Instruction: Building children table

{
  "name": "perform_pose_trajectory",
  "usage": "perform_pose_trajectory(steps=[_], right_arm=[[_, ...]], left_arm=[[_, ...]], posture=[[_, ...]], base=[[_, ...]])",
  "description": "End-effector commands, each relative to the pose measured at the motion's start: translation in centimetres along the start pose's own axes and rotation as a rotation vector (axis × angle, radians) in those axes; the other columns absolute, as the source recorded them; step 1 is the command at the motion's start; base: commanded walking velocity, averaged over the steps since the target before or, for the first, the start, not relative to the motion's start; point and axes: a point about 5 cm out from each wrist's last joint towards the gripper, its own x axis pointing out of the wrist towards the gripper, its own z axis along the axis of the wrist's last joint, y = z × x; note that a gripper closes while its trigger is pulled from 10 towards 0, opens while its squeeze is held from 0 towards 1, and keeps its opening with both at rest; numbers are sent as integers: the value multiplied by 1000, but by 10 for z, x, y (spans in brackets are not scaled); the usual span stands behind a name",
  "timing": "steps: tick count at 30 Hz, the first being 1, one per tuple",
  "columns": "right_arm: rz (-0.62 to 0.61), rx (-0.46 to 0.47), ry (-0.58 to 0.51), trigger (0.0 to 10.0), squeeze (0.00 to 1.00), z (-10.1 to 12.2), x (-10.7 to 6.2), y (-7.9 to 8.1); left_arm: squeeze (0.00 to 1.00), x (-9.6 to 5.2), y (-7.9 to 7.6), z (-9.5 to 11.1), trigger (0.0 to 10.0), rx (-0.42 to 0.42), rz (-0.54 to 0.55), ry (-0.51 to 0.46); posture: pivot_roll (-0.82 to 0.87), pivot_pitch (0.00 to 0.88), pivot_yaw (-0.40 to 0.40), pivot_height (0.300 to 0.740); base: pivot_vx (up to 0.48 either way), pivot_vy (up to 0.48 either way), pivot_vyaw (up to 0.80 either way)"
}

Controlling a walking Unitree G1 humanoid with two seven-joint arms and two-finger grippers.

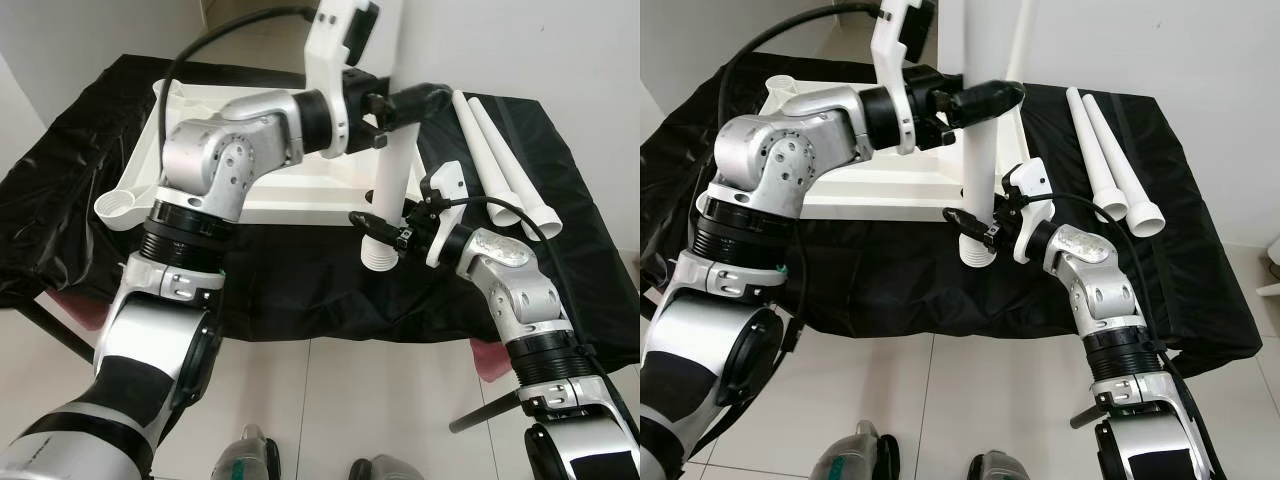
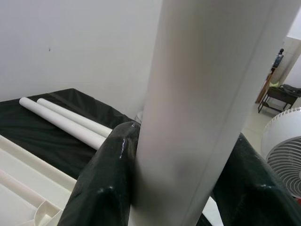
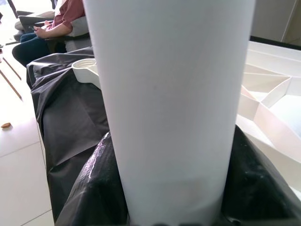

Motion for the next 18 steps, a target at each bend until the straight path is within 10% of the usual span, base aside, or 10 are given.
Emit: perform_pose_trajectory(steps=[1,7,8,9,18], right_arm=[[-17,18,2,10000,0,-1,0,-1],[-27,28,5,10000,0,-2,0,-1],[-41,37,-2,10000,231,-2,0,-1],[-60,52,-6,10000,1000,-2,0,-1],[-225,44,-4,10000,984,-2,4,-5]], left_arm=[[0,6,-9,7,0,12,-93,-24],[0,7,-7,6,0,16,-66,-18],[0,9,-3,5,10000,31,-25,3],[0,10,0,4,10000,44,12,19],[0,11,18,7,10000,91,211,46]], posture=[[10,0,13,740],[8,0,15,740],[7,0,15,740],[6,0,14,740],[11,0,7,740]], base=[[0,0,0],[0,0,0],[0,0,0],[0,0,0],[0,0,0]])
